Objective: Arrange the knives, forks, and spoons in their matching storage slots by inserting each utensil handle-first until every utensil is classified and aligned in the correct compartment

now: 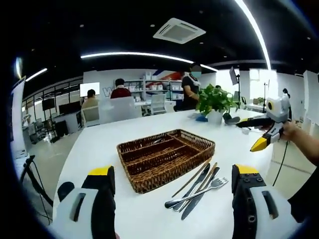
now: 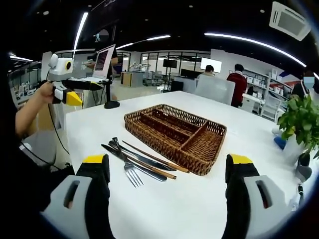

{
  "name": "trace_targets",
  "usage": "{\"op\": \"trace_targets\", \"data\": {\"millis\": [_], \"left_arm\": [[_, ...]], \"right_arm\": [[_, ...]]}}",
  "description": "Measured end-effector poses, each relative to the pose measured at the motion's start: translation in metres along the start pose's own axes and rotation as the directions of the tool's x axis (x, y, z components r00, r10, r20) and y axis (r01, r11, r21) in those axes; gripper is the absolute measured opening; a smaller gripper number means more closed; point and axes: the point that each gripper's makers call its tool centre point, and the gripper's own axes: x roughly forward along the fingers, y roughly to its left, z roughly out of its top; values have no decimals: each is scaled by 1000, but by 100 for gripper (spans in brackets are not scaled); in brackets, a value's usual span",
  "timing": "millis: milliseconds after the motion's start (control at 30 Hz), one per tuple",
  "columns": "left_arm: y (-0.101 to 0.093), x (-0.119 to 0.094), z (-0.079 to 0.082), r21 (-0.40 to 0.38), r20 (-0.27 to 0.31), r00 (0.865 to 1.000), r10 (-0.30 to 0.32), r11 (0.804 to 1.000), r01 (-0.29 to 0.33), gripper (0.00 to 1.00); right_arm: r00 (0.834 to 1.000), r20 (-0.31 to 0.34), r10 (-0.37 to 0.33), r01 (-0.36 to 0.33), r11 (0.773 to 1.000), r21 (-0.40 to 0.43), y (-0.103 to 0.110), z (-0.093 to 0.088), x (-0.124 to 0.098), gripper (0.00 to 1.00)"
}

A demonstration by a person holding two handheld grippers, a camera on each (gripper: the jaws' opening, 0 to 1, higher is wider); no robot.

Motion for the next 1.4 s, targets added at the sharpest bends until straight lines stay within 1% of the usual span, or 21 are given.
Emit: {"op": "trace_targets", "data": {"millis": [133,200,267,400,433,500,567,667,733,800,933,1033,1133,1167,1267,1367,1400], "left_arm": [[5,0,-3,3,-11,1000,8,1000,-8,99],[6,0,-4,3,-11,1000,4,1000,-4,99],[6,0,-5,3,-8,1000,-1,1000,1,99],[9,1,-6,2,-3,1000,10,1000,-10,99],[11,2,-5,-10,3,1000,6,1000,-6,99],[14,2,-4,-16,7,1000,6,1000,-6,99],[20,3,-4,-4,2,1000,16,1000,-16,99],[25,3,-5,-5,2,1000,21,1000,-21,99],[28,4,-7,-2,-4,1000,25,1000,-25,99],[30,4,-9,2,-10,1000,29,1000,-29,99],[32,3,-9,-13,-5,1000,29,1000,-29,99],[34,3,-11,-11,-14,999,33,999,-33,99],[30,4,-12,-15,-18,1000,19,1000,-19,99],[28,5,-14,-2,-26,1000,11,1000,-11,99],[22,10,-16,8,-37,999,-3,1000,4,99],[21,12,-15,5,-29,1000,-11,1000,11,99],[18,13,-15,8,-27,999,-22,1000,22,99]], "right_arm": [[1000,11,-10,10,1000,11,-5,4,-1,100],[1000,6,-20,20,1000,11,-8,5,1,100],[1000,2,-25,25,1000,4,-10,6,1,100],[1000,2,-20,20,1000,-6,-13,7,3,100],[1000,1,-21,21,1000,-7,-15,7,4,100],[1000,11,-22,22,1000,2,-18,8,5,100],[1000,6,-11,11,1000,8,-19,5,9,100],[1000,-12,-4,4,1000,2,-19,-1,17,100],[1000,-11,0,0,1000,6,-19,-2,21,100],[1000,-14,3,-3,1000,5,-18,-2,23,100],[1000,-21,14,-14,1000,3,-17,-4,25,100],[1000,-18,16,-16,1000,-1,-18,-4,25,100],[1000,-17,24,-25,1000,-4,-15,-4,26,100],[999,-18,30,-30,1000,-5,-14,-4,26,100],[998,-24,63,-63,998,-11,-3,-8,30,99],[996,-32,79,-79,997,-12,3,-11,32,98],[995,-38,87,-88,996,-14,7,-13,34,97]]}}
